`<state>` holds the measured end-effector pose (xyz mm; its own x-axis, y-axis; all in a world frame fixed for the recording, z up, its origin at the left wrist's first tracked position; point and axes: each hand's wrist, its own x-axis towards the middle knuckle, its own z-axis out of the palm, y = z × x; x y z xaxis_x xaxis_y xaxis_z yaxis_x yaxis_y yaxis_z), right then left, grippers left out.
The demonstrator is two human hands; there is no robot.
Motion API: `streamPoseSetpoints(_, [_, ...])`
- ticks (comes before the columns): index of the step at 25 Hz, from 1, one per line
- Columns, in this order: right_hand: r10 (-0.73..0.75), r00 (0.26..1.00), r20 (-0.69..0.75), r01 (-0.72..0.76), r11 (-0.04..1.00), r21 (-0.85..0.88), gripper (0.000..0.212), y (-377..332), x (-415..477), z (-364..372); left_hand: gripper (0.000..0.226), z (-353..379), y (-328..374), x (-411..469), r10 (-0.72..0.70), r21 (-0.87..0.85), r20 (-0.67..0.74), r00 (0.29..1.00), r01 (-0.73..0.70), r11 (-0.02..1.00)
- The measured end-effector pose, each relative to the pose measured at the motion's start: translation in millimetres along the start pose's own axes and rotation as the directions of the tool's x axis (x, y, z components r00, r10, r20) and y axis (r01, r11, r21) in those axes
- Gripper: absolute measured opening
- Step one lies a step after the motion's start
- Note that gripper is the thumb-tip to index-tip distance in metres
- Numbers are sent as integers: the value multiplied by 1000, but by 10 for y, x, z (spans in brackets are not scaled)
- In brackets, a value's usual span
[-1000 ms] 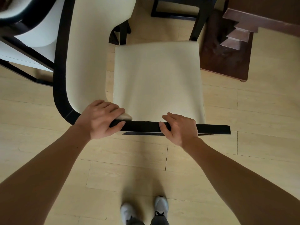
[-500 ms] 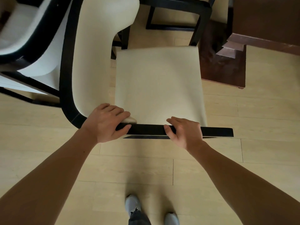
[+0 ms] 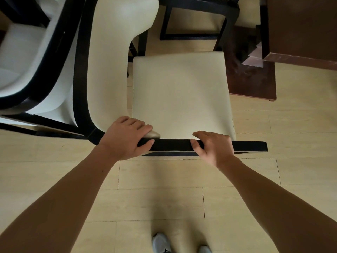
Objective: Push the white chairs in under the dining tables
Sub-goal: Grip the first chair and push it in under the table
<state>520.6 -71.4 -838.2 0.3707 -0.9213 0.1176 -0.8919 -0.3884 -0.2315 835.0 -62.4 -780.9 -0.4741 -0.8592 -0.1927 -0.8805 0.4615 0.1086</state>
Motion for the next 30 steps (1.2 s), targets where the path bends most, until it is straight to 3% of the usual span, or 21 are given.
streamPoseSetpoints(14, [26, 999, -21, -26, 999, -18, 52, 117, 690, 74, 50, -206, -480, 589, 29, 5, 11, 1000, -29, 1000])
streamPoseSetpoints(30, [54, 996, 76, -50, 998, -46, 61, 472, 1726, 8, 50, -479, -1015, 1535, 37, -13, 12, 999, -36, 999])
